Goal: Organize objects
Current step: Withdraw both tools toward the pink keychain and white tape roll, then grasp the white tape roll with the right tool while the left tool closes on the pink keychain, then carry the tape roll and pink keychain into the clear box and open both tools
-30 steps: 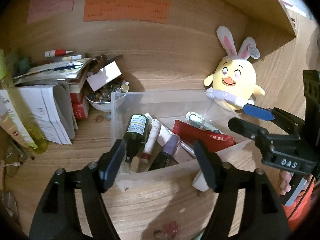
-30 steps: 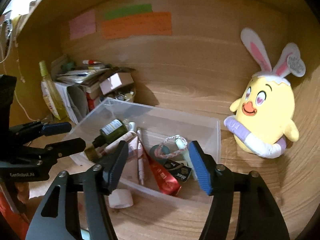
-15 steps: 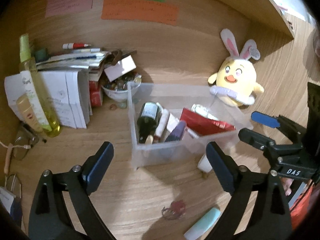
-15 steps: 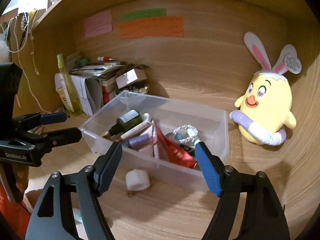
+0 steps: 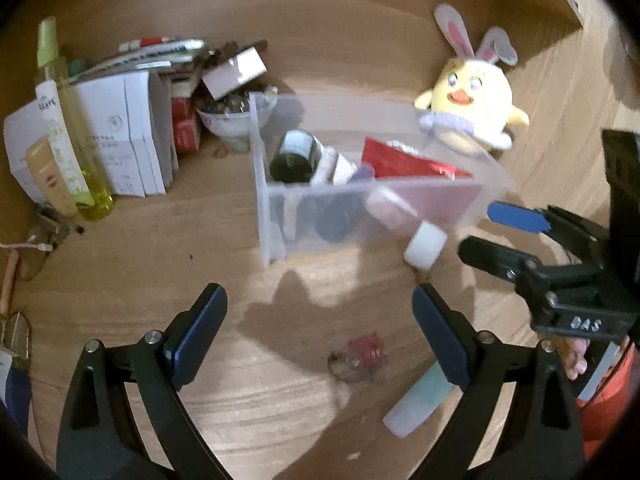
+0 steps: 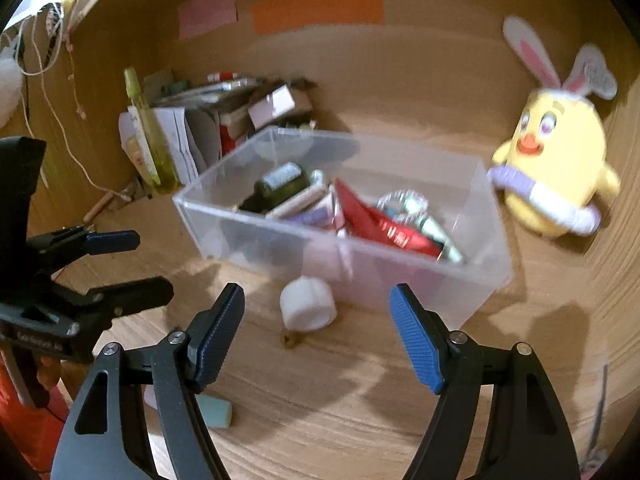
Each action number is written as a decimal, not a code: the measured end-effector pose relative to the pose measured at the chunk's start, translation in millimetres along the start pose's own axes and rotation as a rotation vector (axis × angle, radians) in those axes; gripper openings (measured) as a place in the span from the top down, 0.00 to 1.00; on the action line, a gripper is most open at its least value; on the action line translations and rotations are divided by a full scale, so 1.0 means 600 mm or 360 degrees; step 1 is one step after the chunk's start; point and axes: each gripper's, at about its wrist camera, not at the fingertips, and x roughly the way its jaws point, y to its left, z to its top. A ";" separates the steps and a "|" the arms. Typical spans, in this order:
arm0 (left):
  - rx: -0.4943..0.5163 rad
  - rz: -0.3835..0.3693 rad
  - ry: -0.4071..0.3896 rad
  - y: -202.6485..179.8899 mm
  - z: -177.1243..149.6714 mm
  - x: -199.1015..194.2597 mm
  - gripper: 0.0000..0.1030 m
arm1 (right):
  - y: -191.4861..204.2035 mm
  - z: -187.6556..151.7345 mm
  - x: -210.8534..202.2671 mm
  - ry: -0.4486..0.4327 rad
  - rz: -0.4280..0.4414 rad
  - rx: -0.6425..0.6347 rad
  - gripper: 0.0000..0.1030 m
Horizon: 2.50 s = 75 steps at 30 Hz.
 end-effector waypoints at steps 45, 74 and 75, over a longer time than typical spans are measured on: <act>0.0077 -0.0068 0.0066 -0.019 -0.039 0.012 0.96 | -0.001 -0.003 -0.008 -0.0076 -0.0022 0.0123 0.65; 0.0142 0.0005 0.0074 -0.035 -0.009 0.029 0.82 | -0.070 0.020 -0.078 -0.0268 -0.0062 0.0192 0.65; 0.0139 0.0001 0.0047 -0.036 -0.002 0.021 0.82 | -0.071 0.024 -0.079 -0.0277 -0.0064 0.0190 0.65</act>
